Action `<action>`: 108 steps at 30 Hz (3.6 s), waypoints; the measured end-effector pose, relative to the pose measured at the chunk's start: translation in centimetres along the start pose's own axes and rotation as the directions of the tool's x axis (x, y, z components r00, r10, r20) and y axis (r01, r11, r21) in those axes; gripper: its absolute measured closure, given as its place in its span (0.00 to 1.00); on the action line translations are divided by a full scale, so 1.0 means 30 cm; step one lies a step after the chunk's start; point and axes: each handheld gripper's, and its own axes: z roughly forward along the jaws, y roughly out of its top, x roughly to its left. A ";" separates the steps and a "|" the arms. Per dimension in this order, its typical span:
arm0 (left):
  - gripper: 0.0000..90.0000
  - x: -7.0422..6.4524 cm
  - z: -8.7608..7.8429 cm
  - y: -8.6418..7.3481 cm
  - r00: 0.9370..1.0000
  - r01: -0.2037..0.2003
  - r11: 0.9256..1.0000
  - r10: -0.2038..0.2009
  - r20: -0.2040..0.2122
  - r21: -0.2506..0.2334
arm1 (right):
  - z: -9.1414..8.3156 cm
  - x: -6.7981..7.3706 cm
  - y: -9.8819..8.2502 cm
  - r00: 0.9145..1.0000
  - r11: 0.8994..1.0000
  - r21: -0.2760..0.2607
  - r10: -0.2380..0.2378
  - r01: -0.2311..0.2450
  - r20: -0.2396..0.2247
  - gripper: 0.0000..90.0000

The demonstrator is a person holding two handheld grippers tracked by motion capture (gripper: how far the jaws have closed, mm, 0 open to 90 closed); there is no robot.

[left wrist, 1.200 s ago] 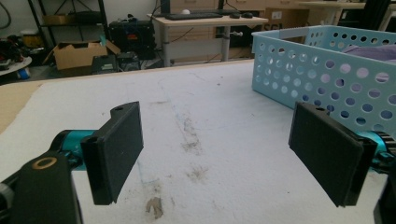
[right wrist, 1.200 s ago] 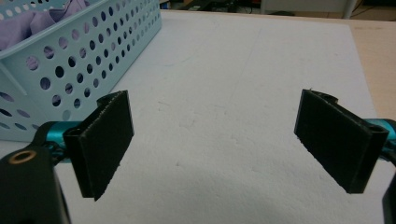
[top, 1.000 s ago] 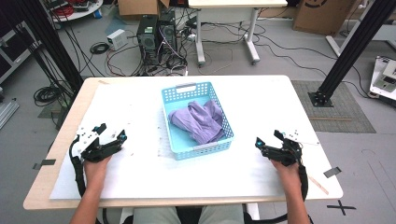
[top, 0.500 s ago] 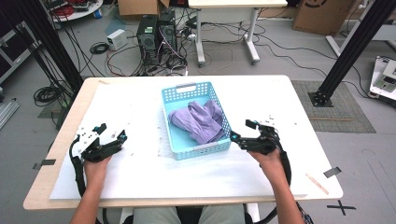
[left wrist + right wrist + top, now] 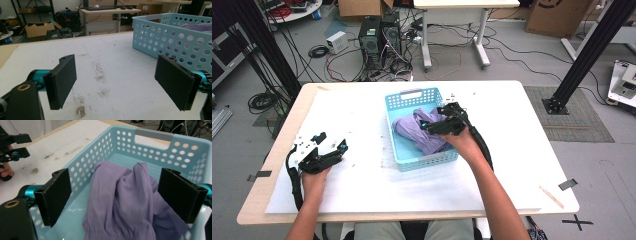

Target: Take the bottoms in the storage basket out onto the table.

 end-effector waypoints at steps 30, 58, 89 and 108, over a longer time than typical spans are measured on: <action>0.20 0.001 -0.001 0.000 1.000 0.001 1.000 -0.001 0.009 -0.003 | 0.335 -0.099 -0.003 0.994 0.961 0.263 0.070 -0.090 0.088 0.13; 0.20 -0.001 -0.003 -0.001 1.000 -0.006 1.000 0.006 0.008 -0.004 | 0.322 -0.090 -0.004 0.996 0.927 0.364 0.089 -0.085 0.006 0.88; 0.20 0.000 -0.003 -0.001 1.000 -0.003 1.000 0.003 0.010 -0.007 | -0.063 -0.131 0.133 0.984 0.988 -0.132 0.052 -0.075 -0.172 0.88; 0.20 0.000 -0.003 -0.001 1.000 -0.002 1.000 0.002 0.009 -0.003 | -0.454 -0.328 -0.005 0.986 0.955 -0.270 0.148 -0.123 0.076 0.86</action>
